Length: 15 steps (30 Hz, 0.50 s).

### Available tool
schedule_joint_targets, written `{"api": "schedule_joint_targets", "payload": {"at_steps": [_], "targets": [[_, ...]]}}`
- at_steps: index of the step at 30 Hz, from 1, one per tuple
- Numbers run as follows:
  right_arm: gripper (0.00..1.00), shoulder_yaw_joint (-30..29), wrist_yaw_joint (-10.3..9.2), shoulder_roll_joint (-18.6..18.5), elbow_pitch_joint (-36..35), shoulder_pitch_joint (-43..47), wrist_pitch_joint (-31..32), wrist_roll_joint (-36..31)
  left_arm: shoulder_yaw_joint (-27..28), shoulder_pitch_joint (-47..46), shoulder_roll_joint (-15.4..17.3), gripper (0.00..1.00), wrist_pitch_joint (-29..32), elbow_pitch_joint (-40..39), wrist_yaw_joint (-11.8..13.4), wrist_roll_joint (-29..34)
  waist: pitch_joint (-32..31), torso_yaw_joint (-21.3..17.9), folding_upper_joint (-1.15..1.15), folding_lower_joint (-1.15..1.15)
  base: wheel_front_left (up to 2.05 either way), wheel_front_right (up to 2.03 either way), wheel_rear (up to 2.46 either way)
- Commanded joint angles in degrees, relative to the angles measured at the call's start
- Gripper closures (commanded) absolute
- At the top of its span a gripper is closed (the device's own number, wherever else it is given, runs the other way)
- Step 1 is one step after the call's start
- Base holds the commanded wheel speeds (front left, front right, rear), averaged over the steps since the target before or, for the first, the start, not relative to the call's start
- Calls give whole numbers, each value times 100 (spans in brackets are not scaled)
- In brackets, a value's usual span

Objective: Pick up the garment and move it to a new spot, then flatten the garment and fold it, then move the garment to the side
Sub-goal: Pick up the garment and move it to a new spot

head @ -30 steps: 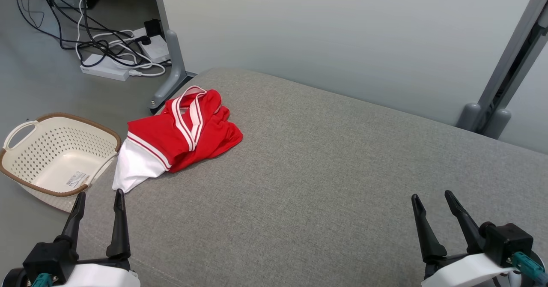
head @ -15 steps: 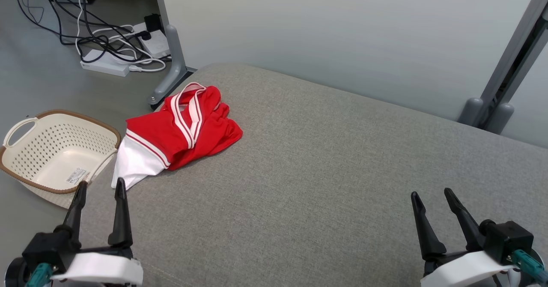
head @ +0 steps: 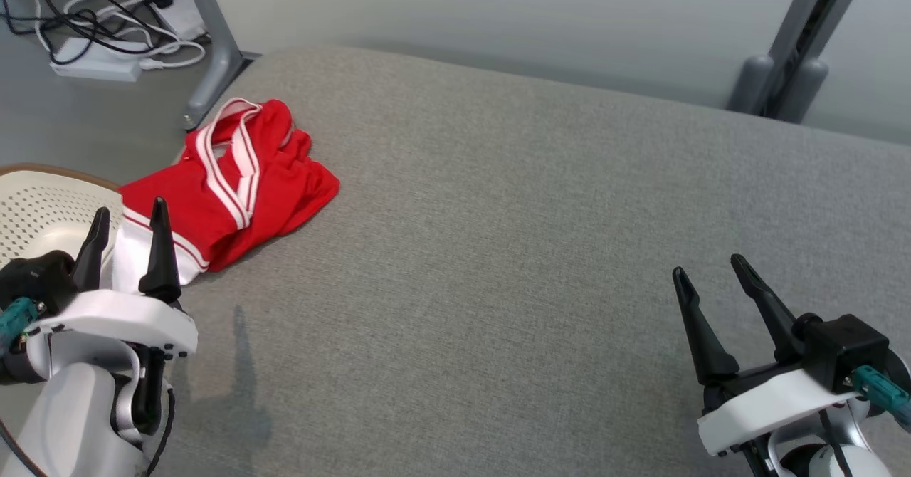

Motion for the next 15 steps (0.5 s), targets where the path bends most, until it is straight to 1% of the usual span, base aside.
{"api": "schedule_joint_targets", "payload": {"at_steps": [1,5,8,9,10,11,15], "targets": [[0,-7,1,-94,-63,-132,40,-21,23,-312,19,0,68,404,-136,-116,491,-364,0,0,0,0,0],[0,49,1,-233,-170,-327,103,22,26,-992,18,0,216,1438,-389,-287,884,-575,0,0,0,0,0],[0,85,1,-330,-233,-482,146,55,25,-1458,36,0,267,2137,-505,-366,1162,-697,0,0,0,0,0],[0,116,1,-380,-264,-592,165,68,51,-1731,24,0,274,2563,-568,-422,1325,-770,0,0,0,0,0],[0,132,1,-407,-270,-640,162,75,47,-1847,20,0,276,2778,-592,-423,1388,-800,0,0,0,0,0],[0,132,1,-407,-270,-640,162,75,47,-1847,20,0,276,2778,-592,-423,1388,-800,0,0,0,0,0],[0,171,1,-503,-321,-803,205,85,81,-2266,64,0,289,3502,-632,-488,1658,-911,0,0,0,0,0]]}}
